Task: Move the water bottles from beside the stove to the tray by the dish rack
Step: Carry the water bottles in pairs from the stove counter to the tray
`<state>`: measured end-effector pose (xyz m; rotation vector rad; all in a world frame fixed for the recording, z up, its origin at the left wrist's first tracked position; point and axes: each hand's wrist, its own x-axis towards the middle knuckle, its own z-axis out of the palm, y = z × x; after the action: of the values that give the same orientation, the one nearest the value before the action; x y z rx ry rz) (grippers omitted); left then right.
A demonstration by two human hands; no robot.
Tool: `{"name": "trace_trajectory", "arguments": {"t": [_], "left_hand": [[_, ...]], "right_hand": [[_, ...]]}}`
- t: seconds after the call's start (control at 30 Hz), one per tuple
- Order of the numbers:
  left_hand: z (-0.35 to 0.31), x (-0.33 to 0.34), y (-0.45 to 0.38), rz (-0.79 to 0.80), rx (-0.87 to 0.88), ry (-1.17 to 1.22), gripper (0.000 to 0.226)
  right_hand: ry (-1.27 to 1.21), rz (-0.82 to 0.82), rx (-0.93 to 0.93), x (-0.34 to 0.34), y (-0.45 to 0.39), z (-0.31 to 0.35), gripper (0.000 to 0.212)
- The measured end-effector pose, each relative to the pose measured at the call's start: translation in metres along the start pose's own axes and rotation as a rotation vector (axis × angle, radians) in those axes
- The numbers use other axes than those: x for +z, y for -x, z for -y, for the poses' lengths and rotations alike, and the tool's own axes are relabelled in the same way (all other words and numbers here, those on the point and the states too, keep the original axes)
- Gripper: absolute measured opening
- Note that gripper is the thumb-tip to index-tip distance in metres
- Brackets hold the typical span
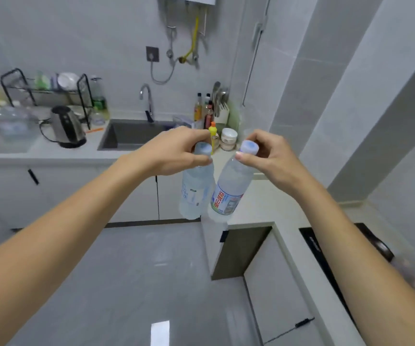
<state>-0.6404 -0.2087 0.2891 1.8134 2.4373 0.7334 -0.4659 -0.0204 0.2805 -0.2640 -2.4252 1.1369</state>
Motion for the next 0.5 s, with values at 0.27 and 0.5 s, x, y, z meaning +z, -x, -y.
{"name": "trace_trajectory", "arguments": {"t": [0.27, 0.5], "left_hand": [[0.161, -0.056, 0.013, -0.131, -0.269, 0.067, 0.018], [0.282, -0.090, 0.006, -0.118, -0.500, 0.086, 0.017]], "right_hand": [[-0.094, 0.198, -0.141, 0.120, -0.173, 0.000, 0.021], [-0.125, 0.404, -0.248, 0.217, -0.320, -0.007, 0.025]]}}
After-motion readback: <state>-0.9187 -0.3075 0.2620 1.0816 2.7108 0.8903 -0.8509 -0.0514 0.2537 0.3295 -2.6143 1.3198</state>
